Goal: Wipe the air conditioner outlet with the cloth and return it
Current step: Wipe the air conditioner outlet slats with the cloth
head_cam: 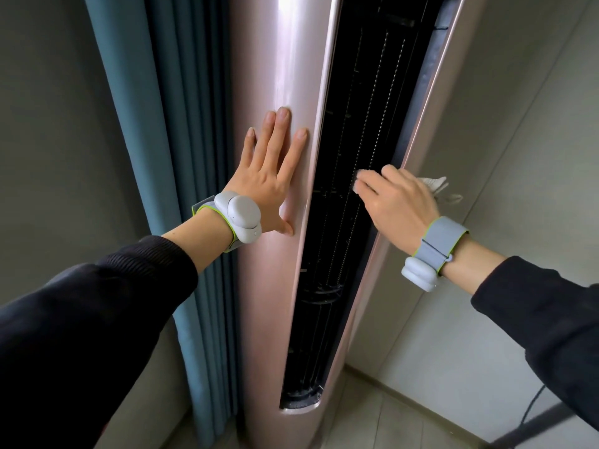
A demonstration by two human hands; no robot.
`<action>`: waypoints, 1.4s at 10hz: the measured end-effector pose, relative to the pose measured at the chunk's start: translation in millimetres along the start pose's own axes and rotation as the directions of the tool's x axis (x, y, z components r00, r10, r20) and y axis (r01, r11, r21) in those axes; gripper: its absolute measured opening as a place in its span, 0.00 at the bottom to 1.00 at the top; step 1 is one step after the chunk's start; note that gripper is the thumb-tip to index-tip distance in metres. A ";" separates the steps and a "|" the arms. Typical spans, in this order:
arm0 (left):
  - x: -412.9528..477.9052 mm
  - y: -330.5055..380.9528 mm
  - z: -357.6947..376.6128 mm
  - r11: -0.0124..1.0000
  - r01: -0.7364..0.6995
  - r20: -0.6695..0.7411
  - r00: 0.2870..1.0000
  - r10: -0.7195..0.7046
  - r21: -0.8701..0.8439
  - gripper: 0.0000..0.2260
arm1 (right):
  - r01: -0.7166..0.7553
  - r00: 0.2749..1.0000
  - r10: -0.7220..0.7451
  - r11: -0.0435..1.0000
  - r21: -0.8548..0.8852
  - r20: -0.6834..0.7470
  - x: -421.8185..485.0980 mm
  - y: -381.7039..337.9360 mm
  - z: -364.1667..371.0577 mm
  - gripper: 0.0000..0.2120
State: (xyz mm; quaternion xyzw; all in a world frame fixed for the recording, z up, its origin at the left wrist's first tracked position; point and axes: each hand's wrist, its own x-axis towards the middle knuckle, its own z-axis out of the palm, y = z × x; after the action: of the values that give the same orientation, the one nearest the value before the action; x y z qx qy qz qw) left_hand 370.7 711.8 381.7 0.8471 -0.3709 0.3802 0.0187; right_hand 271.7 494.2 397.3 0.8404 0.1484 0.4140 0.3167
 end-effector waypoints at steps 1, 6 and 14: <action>0.3 -0.2 0.6 1.000 -0.005 -0.004 1.000 0.005 -0.001 0.72 | 0.049 0.998 -0.048 0.999 -0.015 0.031 2.3 -0.4 4.8 0.13; -0.1 1.6 -0.9 1.000 0.003 -0.002 1.000 -0.003 0.002 0.72 | 0.109 0.991 -0.105 0.993 -0.045 0.079 -8.0 -4.6 6.3 0.20; 0.8 1.3 -1.2 1.000 0.009 0.011 1.000 -0.009 0.010 0.72 | 0.284 0.940 -0.266 0.957 -0.058 0.215 -22.4 -7.2 11.8 0.10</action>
State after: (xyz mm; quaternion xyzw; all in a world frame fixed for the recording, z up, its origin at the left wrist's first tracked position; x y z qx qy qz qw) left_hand 369.5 710.8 382.7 0.8509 -0.3651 0.3774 0.0140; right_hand 267.4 483.4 373.7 0.8349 0.2125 0.2830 0.4216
